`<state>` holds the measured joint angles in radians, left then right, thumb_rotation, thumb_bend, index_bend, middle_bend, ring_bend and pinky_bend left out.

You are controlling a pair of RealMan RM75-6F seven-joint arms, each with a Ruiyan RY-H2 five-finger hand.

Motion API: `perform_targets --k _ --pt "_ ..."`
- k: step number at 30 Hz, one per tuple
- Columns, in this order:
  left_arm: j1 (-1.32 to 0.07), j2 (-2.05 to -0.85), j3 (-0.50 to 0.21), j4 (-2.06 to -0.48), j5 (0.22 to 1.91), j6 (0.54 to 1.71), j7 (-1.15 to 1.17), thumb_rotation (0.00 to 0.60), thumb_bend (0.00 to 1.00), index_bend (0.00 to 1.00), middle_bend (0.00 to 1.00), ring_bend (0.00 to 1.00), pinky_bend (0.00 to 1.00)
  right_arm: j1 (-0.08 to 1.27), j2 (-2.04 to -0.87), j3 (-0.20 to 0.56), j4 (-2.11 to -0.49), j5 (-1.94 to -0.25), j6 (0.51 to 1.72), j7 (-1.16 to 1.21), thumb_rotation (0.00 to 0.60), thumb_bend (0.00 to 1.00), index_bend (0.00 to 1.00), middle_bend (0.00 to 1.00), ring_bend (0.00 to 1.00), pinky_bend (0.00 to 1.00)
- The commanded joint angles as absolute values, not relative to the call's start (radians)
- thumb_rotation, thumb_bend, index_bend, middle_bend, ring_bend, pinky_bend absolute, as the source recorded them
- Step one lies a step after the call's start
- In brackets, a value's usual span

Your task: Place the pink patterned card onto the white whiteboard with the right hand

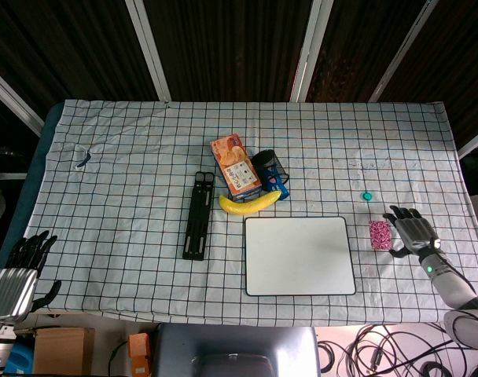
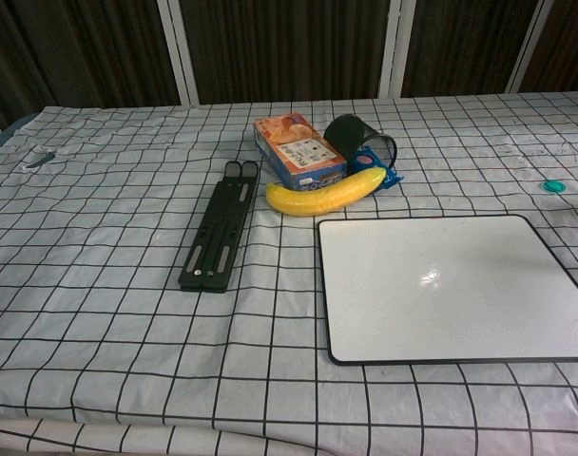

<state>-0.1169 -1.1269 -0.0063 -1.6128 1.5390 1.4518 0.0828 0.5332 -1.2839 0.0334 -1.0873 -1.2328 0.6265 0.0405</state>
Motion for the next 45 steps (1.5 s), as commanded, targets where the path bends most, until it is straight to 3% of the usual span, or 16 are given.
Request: perform_targets --k 1,26,36,45 --pt "-0.116 -1.128 -0.006 -1.612 1.535 1.451 0.084 0.6 0.33 0.0 0.0 0.0 0.0 0.537 -1.288 0.034 -1.082 -1.23 0.619 0.038 0.6 0.18 0.15 0.0 0.0 0.0" --pt "-0.097 -1.123 -0.003 -1.612 1.544 1.479 0.077 0.6 0.33 0.0 0.0 0.0 0.0 0.563 -1.332 0.037 -1.045 -1.187 0.573 -0.005 0.6 0.18 0.19 0.0 0.0 0.0" --pt "-0.097 -1.123 -0.004 -1.612 1.544 1.478 0.077 0.6 0.33 0.0 0.0 0.0 0.0 0.556 -1.34 0.042 -1.044 -1.173 0.595 -0.017 0.6 0.18 0.33 0.0 0.0 0.0" --pt "-0.097 -1.122 -0.004 -1.613 1.546 1.478 0.076 0.6 0.33 0.0 0.0 0.0 0.0 0.55 -1.333 0.044 -1.057 -1.171 0.614 -0.028 0.6 0.18 0.31 0.0 0.0 0.0"
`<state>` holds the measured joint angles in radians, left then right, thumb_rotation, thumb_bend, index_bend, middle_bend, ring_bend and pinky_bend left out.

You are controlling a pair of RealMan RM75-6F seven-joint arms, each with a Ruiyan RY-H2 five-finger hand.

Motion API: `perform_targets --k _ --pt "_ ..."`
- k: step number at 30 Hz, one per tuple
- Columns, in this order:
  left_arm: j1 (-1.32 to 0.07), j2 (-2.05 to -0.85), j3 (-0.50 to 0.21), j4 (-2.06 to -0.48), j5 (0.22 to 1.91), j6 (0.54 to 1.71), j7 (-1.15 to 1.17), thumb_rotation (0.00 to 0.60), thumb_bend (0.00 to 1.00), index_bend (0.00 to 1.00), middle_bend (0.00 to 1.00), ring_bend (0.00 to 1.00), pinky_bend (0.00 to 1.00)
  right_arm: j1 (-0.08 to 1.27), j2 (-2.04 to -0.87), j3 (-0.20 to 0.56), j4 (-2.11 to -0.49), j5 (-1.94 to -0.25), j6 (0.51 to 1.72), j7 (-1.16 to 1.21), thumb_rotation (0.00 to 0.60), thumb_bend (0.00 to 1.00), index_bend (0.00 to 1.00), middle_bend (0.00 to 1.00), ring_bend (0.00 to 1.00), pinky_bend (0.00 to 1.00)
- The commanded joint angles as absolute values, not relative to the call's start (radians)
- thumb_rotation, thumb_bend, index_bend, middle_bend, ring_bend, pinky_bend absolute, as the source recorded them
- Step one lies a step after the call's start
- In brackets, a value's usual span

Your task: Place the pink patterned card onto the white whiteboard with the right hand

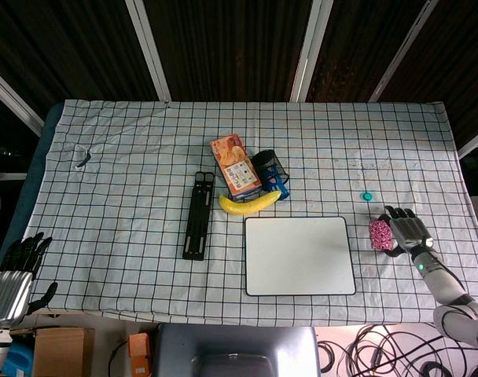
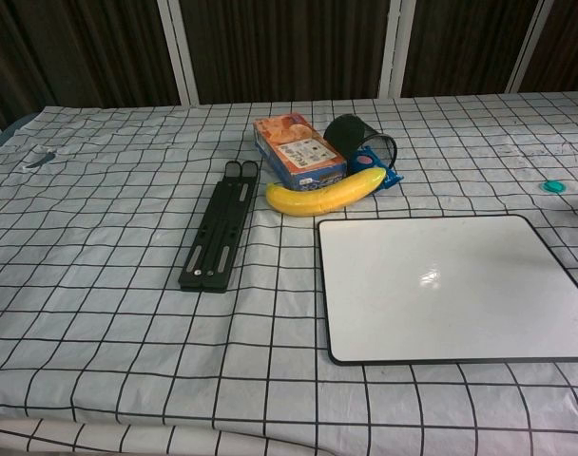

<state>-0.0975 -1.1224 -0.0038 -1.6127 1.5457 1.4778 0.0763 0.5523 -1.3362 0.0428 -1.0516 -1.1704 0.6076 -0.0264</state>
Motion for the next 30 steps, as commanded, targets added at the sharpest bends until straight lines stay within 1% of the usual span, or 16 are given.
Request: perform_targets --k 1,3,10,16,20,22,26,30 --pt "-0.097 -1.122 -0.004 -1.613 1.546 1.479 0.075 0.6 0.33 0.0 0.0 0.0 0.0 0.548 -1.328 0.046 -1.065 -1.172 0.624 -0.027 0.6 0.18 0.31 0.0 0.0 0.0" --pt "-0.097 -1.121 -0.004 -1.612 1.547 1.48 0.073 0.6 0.33 0.0 0.0 0.0 0.0 0.535 -1.295 0.062 -1.114 -1.185 0.68 -0.015 0.6 0.18 0.3 0.0 0.0 0.0" --pt "-0.098 -1.121 -0.003 -1.613 1.552 1.479 0.07 0.6 0.33 0.0 0.0 0.0 0.0 0.538 -1.218 0.09 -1.264 -1.208 0.746 -0.023 0.6 0.18 0.29 0.0 0.0 0.0" --pt "-0.097 -1.121 -0.004 -1.612 1.553 1.483 0.072 0.6 0.33 0.0 0.0 0.0 0.0 0.573 -1.195 0.104 -1.442 -1.242 0.798 -0.131 0.6 0.18 0.27 0.0 0.0 0.0" --pt "-0.098 -1.122 -0.002 -1.612 1.555 1.48 0.075 0.6 0.33 0.0 0.0 0.0 0.0 0.61 -1.223 0.094 -1.534 -1.247 0.804 -0.27 0.6 0.18 0.26 0.0 0.0 0.0" --pt "-0.098 -1.122 -0.002 -1.612 1.556 1.479 0.076 0.6 0.33 0.0 0.0 0.0 0.0 0.635 -1.253 0.086 -1.562 -1.222 0.793 -0.36 0.6 0.18 0.26 0.0 0.0 0.0" --pt "-0.095 -1.123 0.001 -1.612 1.563 1.486 0.079 0.6 0.33 0.0 0.0 0.0 0.0 0.672 -1.321 0.07 -1.585 -1.15 0.787 -0.504 0.6 0.18 0.25 0.0 0.0 0.0" --pt "-0.09 -1.119 0.001 -1.61 1.565 1.495 0.069 0.6 0.33 0.0 0.0 0.0 0.0 0.697 -1.369 0.055 -1.583 -1.084 0.789 -0.594 0.6 0.18 0.25 0.0 0.0 0.0"
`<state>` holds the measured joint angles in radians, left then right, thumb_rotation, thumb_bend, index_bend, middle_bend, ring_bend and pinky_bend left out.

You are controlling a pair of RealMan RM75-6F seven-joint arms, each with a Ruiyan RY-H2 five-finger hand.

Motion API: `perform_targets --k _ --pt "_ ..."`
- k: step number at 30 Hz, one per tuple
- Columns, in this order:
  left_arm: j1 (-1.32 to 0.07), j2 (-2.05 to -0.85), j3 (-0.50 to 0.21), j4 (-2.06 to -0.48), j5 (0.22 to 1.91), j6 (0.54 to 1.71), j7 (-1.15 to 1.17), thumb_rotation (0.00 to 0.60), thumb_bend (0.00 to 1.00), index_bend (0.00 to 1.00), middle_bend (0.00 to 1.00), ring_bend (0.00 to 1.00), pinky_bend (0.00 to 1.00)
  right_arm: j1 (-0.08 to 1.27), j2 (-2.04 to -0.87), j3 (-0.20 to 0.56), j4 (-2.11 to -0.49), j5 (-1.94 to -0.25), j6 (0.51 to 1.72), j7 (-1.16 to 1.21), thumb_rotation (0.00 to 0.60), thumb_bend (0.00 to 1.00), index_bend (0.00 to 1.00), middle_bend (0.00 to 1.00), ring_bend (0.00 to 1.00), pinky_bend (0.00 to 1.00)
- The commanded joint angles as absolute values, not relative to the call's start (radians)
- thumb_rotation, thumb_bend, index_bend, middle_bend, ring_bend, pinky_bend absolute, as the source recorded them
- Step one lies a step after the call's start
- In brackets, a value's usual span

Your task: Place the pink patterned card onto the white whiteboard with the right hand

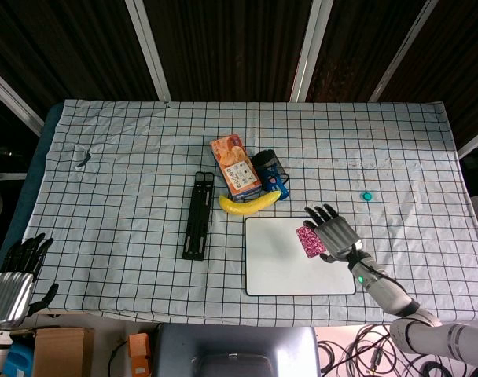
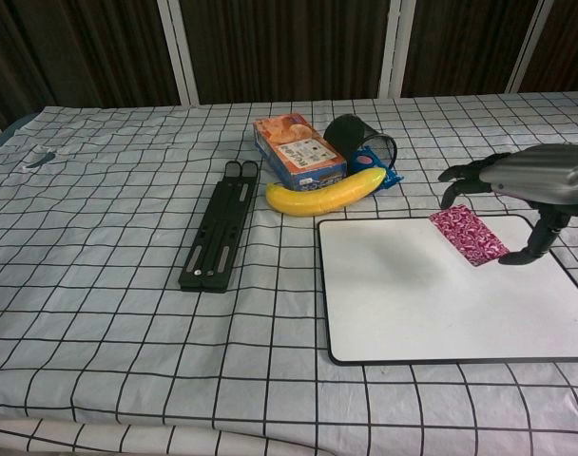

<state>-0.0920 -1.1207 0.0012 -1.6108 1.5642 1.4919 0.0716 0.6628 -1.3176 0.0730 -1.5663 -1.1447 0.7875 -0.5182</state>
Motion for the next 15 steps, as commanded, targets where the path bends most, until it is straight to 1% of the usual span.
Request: perform_targets --k 1,5,7,9,12,15 --pt "-0.09 -1.118 0.001 -1.61 1.566 1.497 0.067 0.6 0.33 0.0 0.0 0.0 0.0 0.7 -1.374 0.051 -1.584 -1.073 0.793 -0.608 0.6 0.18 0.25 0.0 0.0 0.0" --pt "-0.085 -1.118 0.003 -1.607 1.573 1.507 0.063 0.6 0.33 0.0 0.0 0.0 0.0 0.706 -1.38 0.036 -1.591 -1.039 0.813 -0.647 0.6 0.18 0.21 0.0 0.0 0.0" --pt "-0.084 -1.119 0.003 -1.606 1.572 1.507 0.064 0.6 0.33 0.0 0.0 0.0 0.0 0.705 -1.376 0.028 -1.599 -1.03 0.823 -0.652 0.6 0.18 0.13 0.0 0.0 0.0" --pt "-0.084 -1.119 0.003 -1.607 1.572 1.505 0.065 0.6 0.33 0.0 0.0 0.0 0.0 0.703 -1.365 0.019 -1.608 -1.025 0.825 -0.65 0.6 0.18 0.09 0.0 0.0 0.0" --pt "-0.085 -1.12 0.003 -1.608 1.572 1.503 0.067 0.6 0.33 0.0 0.0 0.0 0.0 0.7 -1.344 0.013 -1.617 -1.026 0.829 -0.632 0.6 0.18 0.07 0.0 0.0 0.0" --pt "-0.085 -1.121 0.002 -1.608 1.57 1.503 0.071 0.6 0.33 0.0 0.0 0.0 0.0 0.692 -1.313 0.018 -1.623 -1.031 0.84 -0.592 0.6 0.18 0.06 0.0 0.0 0.0"
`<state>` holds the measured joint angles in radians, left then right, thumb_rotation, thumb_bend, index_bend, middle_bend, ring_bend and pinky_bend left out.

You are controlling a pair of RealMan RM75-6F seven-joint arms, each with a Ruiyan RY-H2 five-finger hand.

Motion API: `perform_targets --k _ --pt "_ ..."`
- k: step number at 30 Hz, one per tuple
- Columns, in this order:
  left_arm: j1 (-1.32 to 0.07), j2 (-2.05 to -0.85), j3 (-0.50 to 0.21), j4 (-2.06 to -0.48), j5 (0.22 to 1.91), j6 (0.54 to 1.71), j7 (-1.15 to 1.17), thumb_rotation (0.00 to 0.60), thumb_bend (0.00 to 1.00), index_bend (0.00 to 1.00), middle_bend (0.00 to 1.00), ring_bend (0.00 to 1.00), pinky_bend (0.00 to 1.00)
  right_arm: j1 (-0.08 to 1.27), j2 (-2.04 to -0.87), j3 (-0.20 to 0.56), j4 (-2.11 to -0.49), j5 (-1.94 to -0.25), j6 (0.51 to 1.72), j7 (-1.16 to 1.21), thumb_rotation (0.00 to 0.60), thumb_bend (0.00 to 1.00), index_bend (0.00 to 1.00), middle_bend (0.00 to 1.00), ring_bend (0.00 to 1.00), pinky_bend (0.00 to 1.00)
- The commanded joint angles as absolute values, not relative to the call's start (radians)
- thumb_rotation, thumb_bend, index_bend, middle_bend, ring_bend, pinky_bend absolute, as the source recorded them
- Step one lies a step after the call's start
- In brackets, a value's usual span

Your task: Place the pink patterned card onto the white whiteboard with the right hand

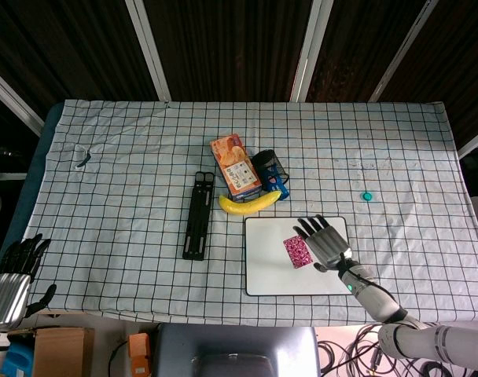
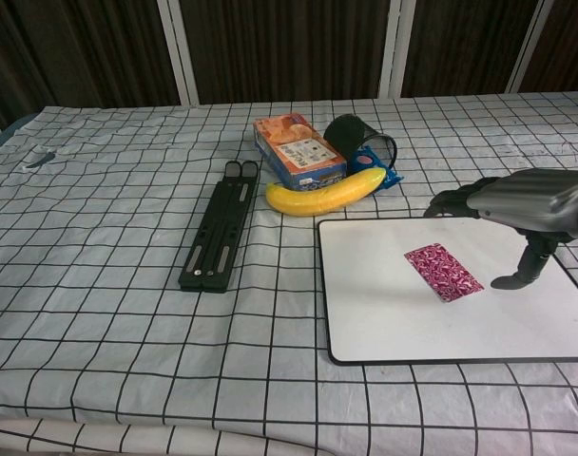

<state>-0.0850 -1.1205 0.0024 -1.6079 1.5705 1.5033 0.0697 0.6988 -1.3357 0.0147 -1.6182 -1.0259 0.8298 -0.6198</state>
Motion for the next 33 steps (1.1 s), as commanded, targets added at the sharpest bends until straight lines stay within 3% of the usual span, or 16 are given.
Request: perform_targets --k 1,6,13,18,24,33 --pt "-0.085 -1.121 0.002 -1.609 1.569 1.503 0.071 0.6 0.33 0.0 0.0 0.0 0.0 0.687 -1.302 0.021 -1.621 -1.037 0.849 -0.577 0.6 0.18 0.06 0.0 0.0 0.0" --pt "-0.086 -1.121 -0.001 -1.608 1.563 1.499 0.072 0.6 0.33 0.0 0.0 0.0 0.0 0.66 -1.256 0.061 -1.532 -1.009 0.869 -0.459 0.6 0.18 0.08 0.0 0.0 0.0" --pt "-0.093 -1.125 -0.003 -1.61 1.56 1.487 0.079 0.6 0.33 0.0 0.0 0.0 0.0 0.682 -1.317 0.121 -1.167 -0.905 0.695 -0.259 0.6 0.18 0.19 0.0 0.0 0.0" --pt "-0.107 -1.132 -0.007 -1.608 1.552 1.462 0.09 0.6 0.33 0.0 0.0 0.0 0.0 0.714 -1.395 0.125 -0.965 -0.887 0.615 -0.243 0.6 0.18 0.26 0.0 0.0 0.0" --pt "-0.122 -1.138 -0.014 -1.61 1.53 1.431 0.107 0.6 0.33 0.0 0.0 0.0 0.0 0.742 -1.48 0.119 -0.785 -0.869 0.554 -0.272 0.6 0.18 0.26 0.0 0.0 0.0" --pt "-0.134 -1.144 -0.015 -1.61 1.517 1.409 0.124 0.6 0.33 0.0 0.0 0.0 0.0 0.769 -1.578 0.151 -0.651 -0.893 0.457 -0.191 0.6 0.18 0.25 0.0 0.0 0.0"
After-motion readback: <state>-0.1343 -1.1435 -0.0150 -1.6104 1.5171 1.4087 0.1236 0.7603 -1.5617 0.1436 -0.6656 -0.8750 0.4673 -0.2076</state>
